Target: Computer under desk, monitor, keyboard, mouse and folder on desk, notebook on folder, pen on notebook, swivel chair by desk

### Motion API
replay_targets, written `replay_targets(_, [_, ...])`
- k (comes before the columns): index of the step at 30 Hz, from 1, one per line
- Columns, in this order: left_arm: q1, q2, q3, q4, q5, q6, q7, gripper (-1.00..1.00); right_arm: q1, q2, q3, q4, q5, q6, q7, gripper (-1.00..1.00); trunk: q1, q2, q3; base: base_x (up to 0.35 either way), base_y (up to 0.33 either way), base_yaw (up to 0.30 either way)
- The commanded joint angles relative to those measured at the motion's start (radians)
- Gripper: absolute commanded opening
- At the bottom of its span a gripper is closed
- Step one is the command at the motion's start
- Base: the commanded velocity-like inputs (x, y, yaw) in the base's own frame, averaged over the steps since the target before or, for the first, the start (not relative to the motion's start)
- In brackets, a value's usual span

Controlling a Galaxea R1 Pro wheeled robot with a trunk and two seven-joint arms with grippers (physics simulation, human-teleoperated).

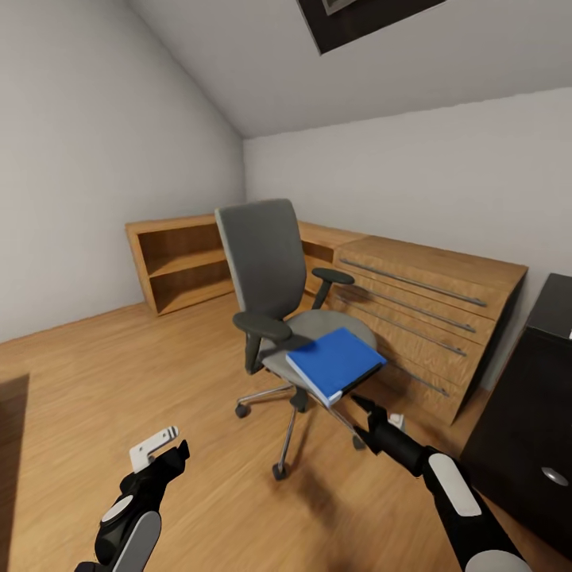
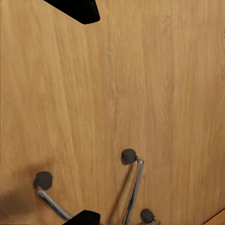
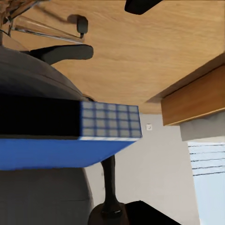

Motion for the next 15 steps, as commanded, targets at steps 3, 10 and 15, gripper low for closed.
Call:
replay_targets(3, [-0.001, 0.001, -0.002, -0.001, 0.006, 0.003, 0.008, 1.0, -0.001, 0.0, -0.002, 0.0, -0.023, 0.007, 0.002, 1.0, 0.0, 0.0, -0.001, 0.206, 0.0, 0.0])
replay_targets(10, [-0.001, 0.001, -0.002, 0.0, 0.005, 0.003, 0.008, 1.0, -0.001, 0.001, -0.001, 0.0, -0.039, 0.007, 0.001, 1.0, 0.0, 0.0, -0.001, 0.076, 0.0, 0.0])
replay_targets(15, [-0.001, 0.001, -0.002, 0.001, 0.004, 0.003, 0.008, 1.0, -0.001, 0.001, -0.001, 0.0, -0.041, 0.007, 0.001, 1.0, 0.0, 0.0, -0.001, 0.167, 0.0, 0.0])
